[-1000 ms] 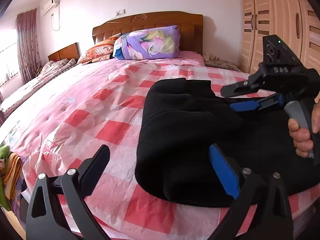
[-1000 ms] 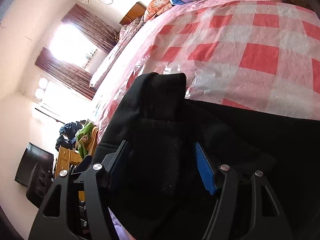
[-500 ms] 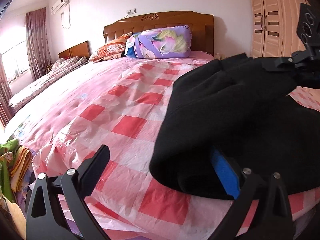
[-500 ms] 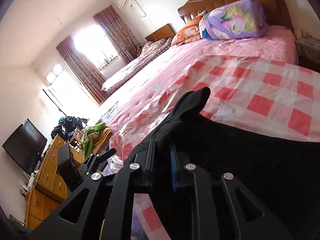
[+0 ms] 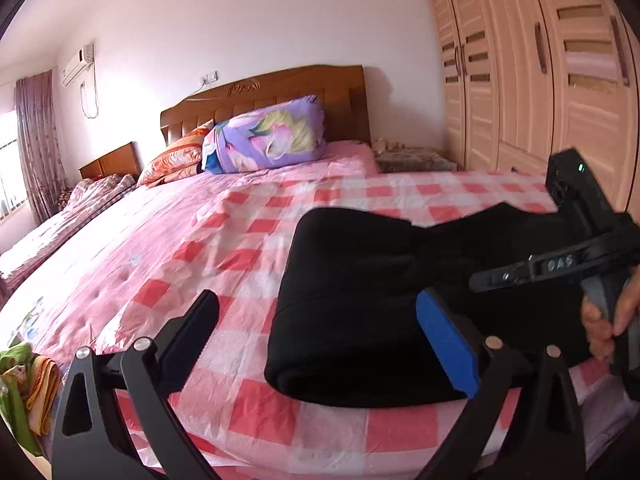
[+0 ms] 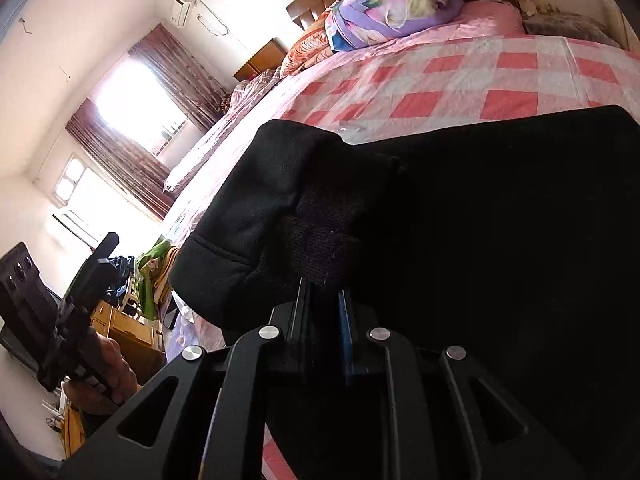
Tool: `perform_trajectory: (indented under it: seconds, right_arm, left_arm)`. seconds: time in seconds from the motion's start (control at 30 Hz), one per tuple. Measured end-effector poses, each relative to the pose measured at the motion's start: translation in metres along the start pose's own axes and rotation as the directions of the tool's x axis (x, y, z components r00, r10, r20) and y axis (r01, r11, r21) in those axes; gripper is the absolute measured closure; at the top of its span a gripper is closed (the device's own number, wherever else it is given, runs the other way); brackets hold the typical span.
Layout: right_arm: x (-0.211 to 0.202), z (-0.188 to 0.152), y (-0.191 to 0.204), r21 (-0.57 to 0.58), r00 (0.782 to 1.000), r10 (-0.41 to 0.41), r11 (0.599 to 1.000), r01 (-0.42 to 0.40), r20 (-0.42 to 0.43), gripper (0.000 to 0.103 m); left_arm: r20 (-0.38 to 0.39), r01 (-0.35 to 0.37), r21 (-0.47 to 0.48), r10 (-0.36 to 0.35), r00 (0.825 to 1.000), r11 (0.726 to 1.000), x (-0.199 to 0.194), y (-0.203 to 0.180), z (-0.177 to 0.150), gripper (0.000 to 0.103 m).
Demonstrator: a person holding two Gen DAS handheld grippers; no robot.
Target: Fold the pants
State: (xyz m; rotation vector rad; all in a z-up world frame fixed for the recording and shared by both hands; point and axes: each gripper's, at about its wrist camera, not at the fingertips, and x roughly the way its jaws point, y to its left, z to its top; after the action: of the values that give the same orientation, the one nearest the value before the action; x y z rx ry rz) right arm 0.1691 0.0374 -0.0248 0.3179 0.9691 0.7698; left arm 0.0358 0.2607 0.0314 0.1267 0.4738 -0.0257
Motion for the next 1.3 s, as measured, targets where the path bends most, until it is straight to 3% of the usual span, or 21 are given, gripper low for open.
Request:
perform_trajectory:
  seconds: [0.1, 0.2, 0.27, 0.37, 0.4, 0.43, 0.47, 0.5, 0.57, 0.67, 0.87, 0.93, 0.97, 1.07, 1.17, 1.3]
  right_arm:
    - [-0.005, -0.001, 0.002, 0.005, 1.0, -0.01, 1.0, 0.01, 0.009, 0.088]
    - [-0.004, 0.004, 0.003, 0.024, 1.0, -0.015, 1.0, 0.015, 0.008, 0.088]
    - [-0.003, 0.003, 0.005, 0.02, 1.0, -0.018, 1.0, 0.018, -0.003, 0.088]
    - [-0.001, 0.004, 0.007, 0.021, 0.999, 0.012, 1.0, -0.012, -0.03, 0.08]
    - [-0.004, 0.004, 0.005, 0.033, 0.999, 0.006, 0.999, -0.004, -0.041, 0.062]
    - [-0.009, 0.005, 0.003, 0.055, 0.999, -0.001, 0.998, 0.003, -0.041, 0.026]
    - [-0.017, 0.006, 0.0, 0.082, 1.0, 0.009, 0.997, -0.007, -0.029, 0.008]
    - [-0.023, 0.005, -0.003, 0.102, 1.0, 0.027, 0.994, -0.026, -0.008, 0.004]
    - [-0.033, 0.003, -0.007, 0.142, 0.996, 0.09, 0.986, -0.09, 0.011, 0.004]
    - [-0.031, 0.001, -0.013, 0.183, 0.987, 0.163, 0.97, -0.159, -0.009, 0.006]
    - [0.007, 0.003, -0.001, 0.098, 0.988, 0.097, 0.991, -0.086, -0.116, 0.011]
    - [0.016, 0.009, 0.006, 0.106, 0.979, 0.15, 0.985, -0.136, -0.135, 0.021]
    - [0.021, 0.011, 0.008, 0.115, 0.975, 0.169, 0.981, -0.153, -0.145, 0.021]
    - [0.03, 0.015, 0.007, 0.152, 0.967, 0.213, 0.97, -0.192, -0.141, 0.021]
    - [0.031, 0.016, 0.004, 0.18, 0.964, 0.239, 0.96, -0.216, -0.114, 0.038]
    - [0.035, 0.011, 0.0, 0.185, 0.975, 0.193, 0.968, -0.17, -0.113, 0.054]
  left_arm:
    - [0.018, -0.002, -0.124, 0.004, 1.0, 0.992, 0.0, 0.029, 0.02, 0.001]
    - [-0.11, -0.067, -0.165, 0.049, 0.993, 0.984, 0.047, 0.052, 0.022, 0.002]
    - [-0.166, -0.008, -0.19, -0.024, 0.986, 0.982, 0.072, 0.052, 0.01, 0.003]
    - [-0.278, 0.068, -0.141, -0.106, 0.955, 0.988, 0.108, 0.023, -0.019, 0.003]
    - [-0.295, 0.088, -0.152, -0.13, 0.947, 0.985, 0.115, 0.017, -0.029, 0.002]
    - [-0.29, 0.101, -0.201, -0.158, 0.944, 0.974, 0.12, 0.018, -0.04, 0.001]
    - [-0.274, 0.113, -0.256, -0.184, 0.944, 0.96, 0.12, 0.023, -0.045, 0.001]
    - [-0.269, 0.131, -0.309, -0.218, 0.938, 0.942, 0.122, 0.031, -0.049, 0.001]
    - [-0.253, 0.122, -0.351, -0.22, 0.942, 0.928, 0.119, 0.042, -0.051, 0.001]
    - [-0.251, 0.103, -0.316, -0.187, 0.95, 0.943, 0.109, 0.044, -0.048, 0.001]
    - [-0.247, 0.111, -0.308, -0.192, 0.95, 0.945, 0.104, 0.041, -0.043, 0.002]
    - [-0.262, 0.134, -0.326, -0.226, 0.938, 0.936, 0.113, 0.032, -0.045, 0.002]
    - [-0.265, 0.14, -0.33, -0.234, 0.935, 0.933, 0.117, 0.027, -0.045, 0.001]
    - [-0.254, 0.107, -0.328, -0.197, 0.947, 0.938, 0.118, 0.022, -0.042, 0.001]
    - [-0.254, 0.131, -0.349, -0.228, 0.94, 0.928, 0.116, 0.026, -0.043, 0.002]
    - [-0.252, 0.102, -0.258, -0.169, 0.953, 0.961, 0.102, 0.012, -0.038, 0.002]
